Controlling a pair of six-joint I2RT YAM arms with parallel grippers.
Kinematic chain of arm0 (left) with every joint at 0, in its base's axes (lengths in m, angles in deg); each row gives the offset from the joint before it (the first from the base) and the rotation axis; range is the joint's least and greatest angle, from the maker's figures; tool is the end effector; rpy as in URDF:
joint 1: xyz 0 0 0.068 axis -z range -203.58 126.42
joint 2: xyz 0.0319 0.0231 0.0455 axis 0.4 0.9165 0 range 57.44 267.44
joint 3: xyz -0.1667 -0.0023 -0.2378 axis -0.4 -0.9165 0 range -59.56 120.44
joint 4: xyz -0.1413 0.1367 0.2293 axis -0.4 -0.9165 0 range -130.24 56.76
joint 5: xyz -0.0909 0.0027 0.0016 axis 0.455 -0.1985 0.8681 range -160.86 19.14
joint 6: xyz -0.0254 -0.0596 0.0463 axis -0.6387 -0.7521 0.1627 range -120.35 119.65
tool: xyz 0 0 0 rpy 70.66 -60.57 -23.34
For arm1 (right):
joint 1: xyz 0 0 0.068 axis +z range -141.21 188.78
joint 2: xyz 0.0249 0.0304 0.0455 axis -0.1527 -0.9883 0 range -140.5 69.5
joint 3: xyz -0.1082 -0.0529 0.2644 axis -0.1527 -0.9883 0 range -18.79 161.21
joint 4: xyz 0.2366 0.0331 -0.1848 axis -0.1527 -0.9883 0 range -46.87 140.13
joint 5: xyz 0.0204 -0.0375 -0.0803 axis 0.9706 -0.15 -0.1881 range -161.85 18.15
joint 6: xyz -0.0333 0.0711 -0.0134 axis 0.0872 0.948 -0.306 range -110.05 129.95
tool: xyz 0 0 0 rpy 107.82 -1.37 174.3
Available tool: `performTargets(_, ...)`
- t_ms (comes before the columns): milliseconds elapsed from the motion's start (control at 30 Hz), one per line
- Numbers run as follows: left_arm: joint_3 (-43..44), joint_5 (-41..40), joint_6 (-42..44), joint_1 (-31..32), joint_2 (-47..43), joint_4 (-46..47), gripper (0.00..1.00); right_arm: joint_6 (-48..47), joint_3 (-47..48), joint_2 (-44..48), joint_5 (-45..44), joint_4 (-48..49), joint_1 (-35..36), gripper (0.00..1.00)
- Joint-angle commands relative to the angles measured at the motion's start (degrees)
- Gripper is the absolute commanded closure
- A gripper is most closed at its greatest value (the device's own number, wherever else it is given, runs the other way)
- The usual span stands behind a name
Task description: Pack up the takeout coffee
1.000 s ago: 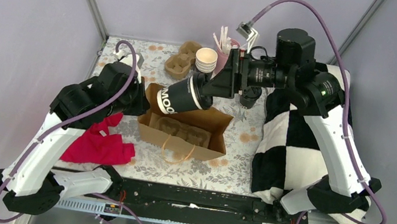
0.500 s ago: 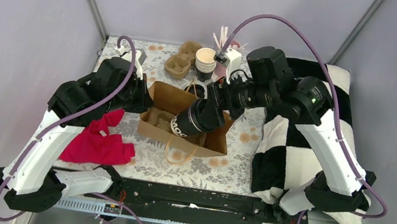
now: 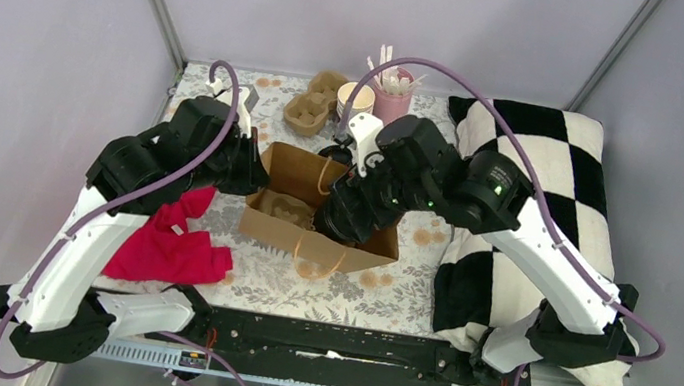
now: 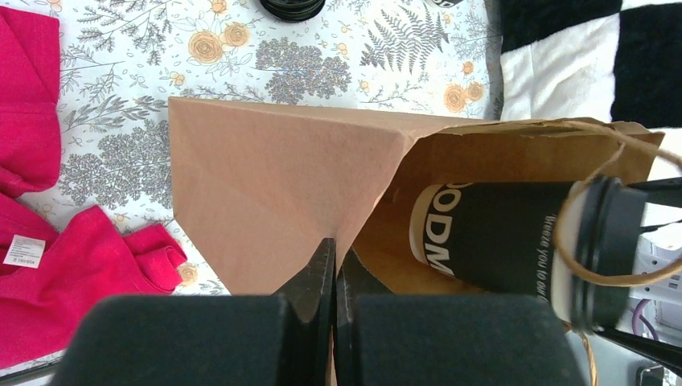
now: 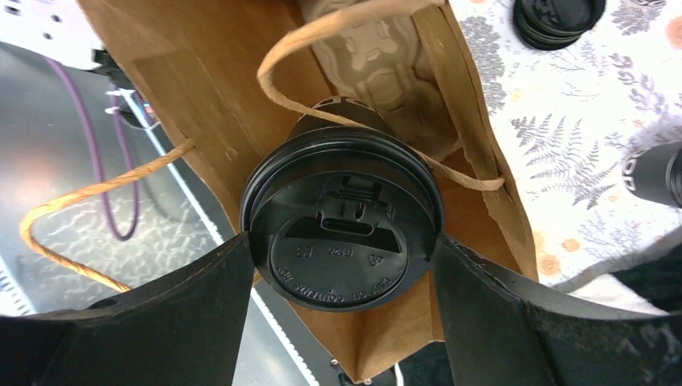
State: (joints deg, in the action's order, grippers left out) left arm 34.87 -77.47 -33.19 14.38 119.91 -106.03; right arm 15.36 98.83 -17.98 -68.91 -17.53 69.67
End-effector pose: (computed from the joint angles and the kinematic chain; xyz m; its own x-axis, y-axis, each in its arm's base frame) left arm 0.1702 -0.1227 0.4741 -0.7273 -0.1158 -0.6765 0.1763 0.9211 -0.3471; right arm 0.1622 0.2982 0.5052 -0.3791 -0.4873 -0.7867 -0.8604 0.4985 0.1058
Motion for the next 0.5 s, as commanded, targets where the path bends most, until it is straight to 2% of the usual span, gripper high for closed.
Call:
performTargets(0,2.3,1.3,0.0,-0.1,-0.4,1.8,1.00,-2.3,-3.2,3.5,-8.8,3.1,2.2,0.40)
performTargets(200,0.7,-1.5,-0.1,-0.2,-2.1,2.3,1.00,-2.9,-12.4,9.7,-8.6,6.5,2.4,0.40)
performTargets(467,-1.3,-1.9,0.9,-0.2,-2.9,3.9,1.00,-3.5,-18.7,13.0,-5.2,9.1,2.4,0.39)
